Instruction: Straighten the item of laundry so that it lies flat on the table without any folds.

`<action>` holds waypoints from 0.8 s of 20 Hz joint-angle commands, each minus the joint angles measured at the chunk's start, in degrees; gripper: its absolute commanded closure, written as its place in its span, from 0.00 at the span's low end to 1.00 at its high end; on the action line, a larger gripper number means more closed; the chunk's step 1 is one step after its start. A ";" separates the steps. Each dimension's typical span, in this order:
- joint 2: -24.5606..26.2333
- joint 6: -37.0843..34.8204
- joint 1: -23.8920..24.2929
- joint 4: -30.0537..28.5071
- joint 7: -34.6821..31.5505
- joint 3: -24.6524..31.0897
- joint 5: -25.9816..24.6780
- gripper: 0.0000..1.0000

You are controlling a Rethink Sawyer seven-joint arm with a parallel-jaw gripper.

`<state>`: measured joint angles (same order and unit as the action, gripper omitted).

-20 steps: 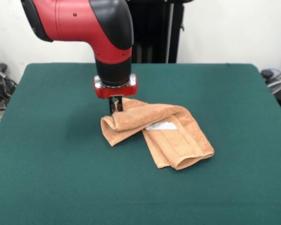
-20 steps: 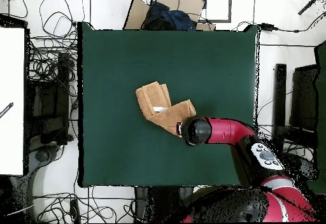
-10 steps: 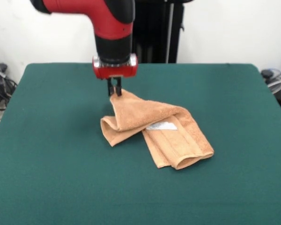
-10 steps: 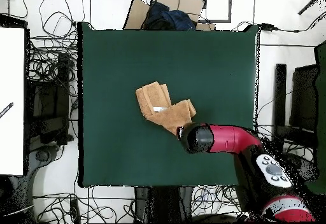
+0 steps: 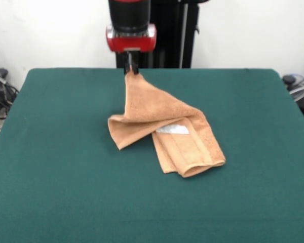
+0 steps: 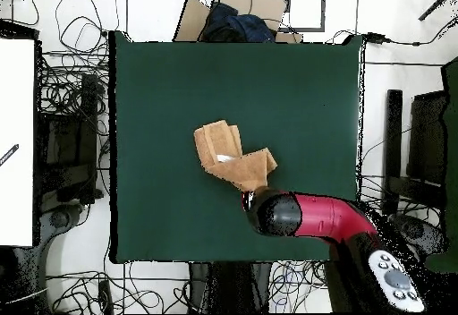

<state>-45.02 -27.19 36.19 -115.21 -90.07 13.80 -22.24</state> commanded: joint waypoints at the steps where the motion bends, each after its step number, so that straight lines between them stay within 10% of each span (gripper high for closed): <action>1: -13.82 -10.90 1.28 -10.66 -0.35 4.16 7.00 1.00; 16: -24.69 -20.94 1.76 -13.20 4.39 3.43 13.35 1.00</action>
<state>-64.27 -41.20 37.73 -124.00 -90.07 13.78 -12.66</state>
